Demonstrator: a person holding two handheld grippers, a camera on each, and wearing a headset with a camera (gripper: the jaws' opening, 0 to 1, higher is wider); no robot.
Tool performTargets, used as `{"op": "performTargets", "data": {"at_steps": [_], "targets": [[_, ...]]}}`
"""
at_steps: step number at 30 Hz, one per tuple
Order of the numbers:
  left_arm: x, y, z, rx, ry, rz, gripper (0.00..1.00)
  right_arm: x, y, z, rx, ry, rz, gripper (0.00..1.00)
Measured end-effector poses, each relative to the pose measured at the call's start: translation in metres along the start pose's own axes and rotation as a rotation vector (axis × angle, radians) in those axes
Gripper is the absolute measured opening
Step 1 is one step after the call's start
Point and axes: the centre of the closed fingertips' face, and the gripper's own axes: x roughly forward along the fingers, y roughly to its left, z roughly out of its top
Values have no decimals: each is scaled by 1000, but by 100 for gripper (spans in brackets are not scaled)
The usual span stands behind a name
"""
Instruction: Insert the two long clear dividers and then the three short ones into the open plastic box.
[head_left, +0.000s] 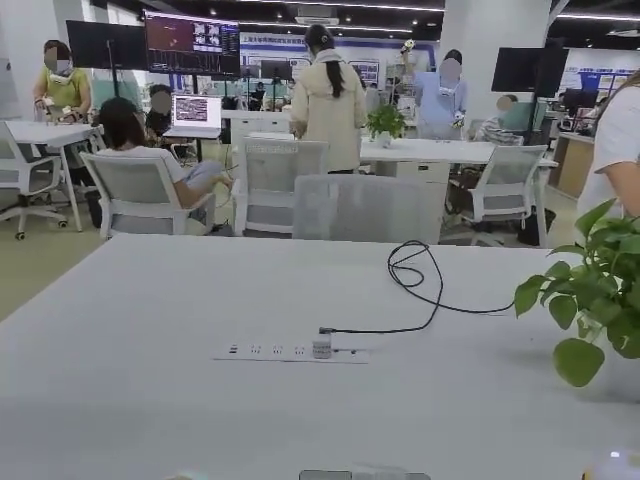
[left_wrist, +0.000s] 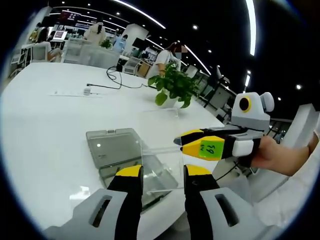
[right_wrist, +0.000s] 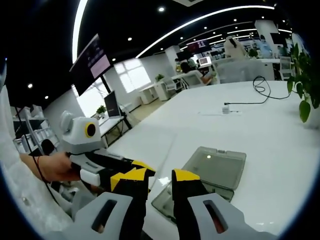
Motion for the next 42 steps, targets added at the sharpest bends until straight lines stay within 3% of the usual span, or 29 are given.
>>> {"op": "performTargets", "data": {"at_steps": [13, 18, 19, 20, 23, 31, 42], "targets": [[1, -1, -2, 47, 23, -2, 30, 8, -1, -10, 68, 36, -13, 10], [4, 0, -3, 41, 21, -3, 29, 9, -5, -10, 109, 23, -63, 7], [3, 1, -6, 40, 38, 5, 27, 9, -3, -9, 118, 22, -51, 7], [4, 2, -4, 55, 24, 4, 26, 9, -3, -9, 118, 18, -54, 7], [6, -3, -4, 35, 20, -22, 32, 9, -4, -8, 120, 20, -60, 7], [7, -5, -6, 61, 29, -36, 35, 8, -7, -7, 144, 29, -68, 7], [-5, 1, -17, 149, 45, -71, 50, -2, -31, -7, 220, 68, -129, 7]]}}
